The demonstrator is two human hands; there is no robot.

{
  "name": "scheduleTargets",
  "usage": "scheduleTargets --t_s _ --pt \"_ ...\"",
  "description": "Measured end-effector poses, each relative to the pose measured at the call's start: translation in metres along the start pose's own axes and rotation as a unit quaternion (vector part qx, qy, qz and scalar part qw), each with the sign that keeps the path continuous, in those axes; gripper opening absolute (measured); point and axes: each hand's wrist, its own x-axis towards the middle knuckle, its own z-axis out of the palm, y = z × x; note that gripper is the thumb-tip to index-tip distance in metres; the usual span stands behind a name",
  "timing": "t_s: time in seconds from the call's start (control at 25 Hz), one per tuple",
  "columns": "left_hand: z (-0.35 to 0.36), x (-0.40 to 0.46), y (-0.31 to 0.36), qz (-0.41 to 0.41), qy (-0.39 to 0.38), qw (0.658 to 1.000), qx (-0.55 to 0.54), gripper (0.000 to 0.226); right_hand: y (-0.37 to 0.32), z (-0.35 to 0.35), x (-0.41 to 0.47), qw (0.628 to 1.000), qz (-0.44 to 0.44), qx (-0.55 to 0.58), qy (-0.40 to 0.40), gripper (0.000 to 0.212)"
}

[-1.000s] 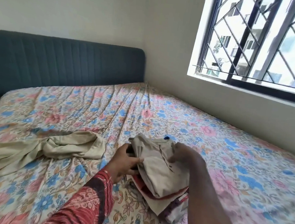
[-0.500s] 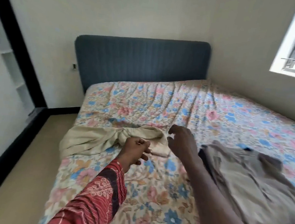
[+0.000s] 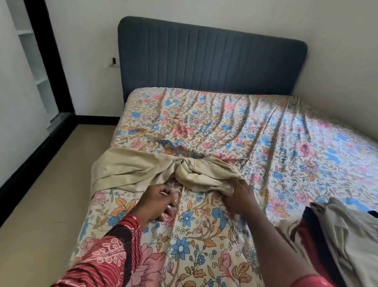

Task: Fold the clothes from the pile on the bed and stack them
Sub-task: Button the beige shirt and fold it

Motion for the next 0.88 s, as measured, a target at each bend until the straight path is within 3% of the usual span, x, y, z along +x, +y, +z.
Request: scheduleTargets --t_s 0.08,0.16,0.28,0.36,0.44,0.52,0.56,0.64,0.72,0.8,0.88 --pt "0.014 -0.001 0.000 0.000 -0.023 1.000 0.000 0.008 0.002 -0.014 -0.009 0.997 -0.067 -0.040 -0.022 0.042" --pt "0.029 -0.006 0.005 0.044 -0.055 0.996 0.046 0.021 -0.010 -0.038 -0.021 0.994 -0.102 0.002 -0.027 0.018" --pt "0.036 -0.016 0.027 0.183 -0.078 0.978 0.060 0.071 -0.060 -0.086 -0.029 0.974 -0.170 0.150 0.026 0.019" --pt "0.031 -0.021 0.051 0.258 -0.067 0.964 0.000 0.090 -0.100 -0.115 -0.032 0.953 -0.178 0.247 -0.005 0.021" --pt "0.014 -0.029 0.078 0.293 -0.024 0.955 -0.031 0.079 -0.133 -0.138 -0.039 0.912 -0.190 0.343 -0.119 0.045" --pt "-0.012 -0.037 0.102 0.316 0.033 0.948 0.015 0.038 -0.154 -0.157 -0.045 0.854 -0.210 0.418 -0.230 0.055" --pt "-0.027 -0.042 0.111 0.323 0.058 0.944 0.040 0.022 -0.161 -0.162 -0.048 0.826 -0.220 0.442 -0.271 0.056" --pt "-0.054 -0.051 0.126 0.298 0.088 0.950 0.008 0.018 -0.168 -0.167 -0.051 0.797 -0.238 0.467 -0.299 0.045" --pt "-0.083 -0.068 0.136 0.235 0.092 0.965 -0.076 0.021 -0.184 -0.163 -0.059 0.844 -0.242 0.441 -0.186 0.010" --pt "-0.105 -0.087 0.144 0.200 0.050 0.977 -0.048 0.039 -0.206 -0.161 -0.066 0.891 -0.236 0.386 -0.027 0.029" --pt "-0.122 -0.101 0.147 0.208 0.072 0.964 0.151 0.063 -0.228 -0.169 -0.073 0.907 -0.244 0.338 0.064 0.044"
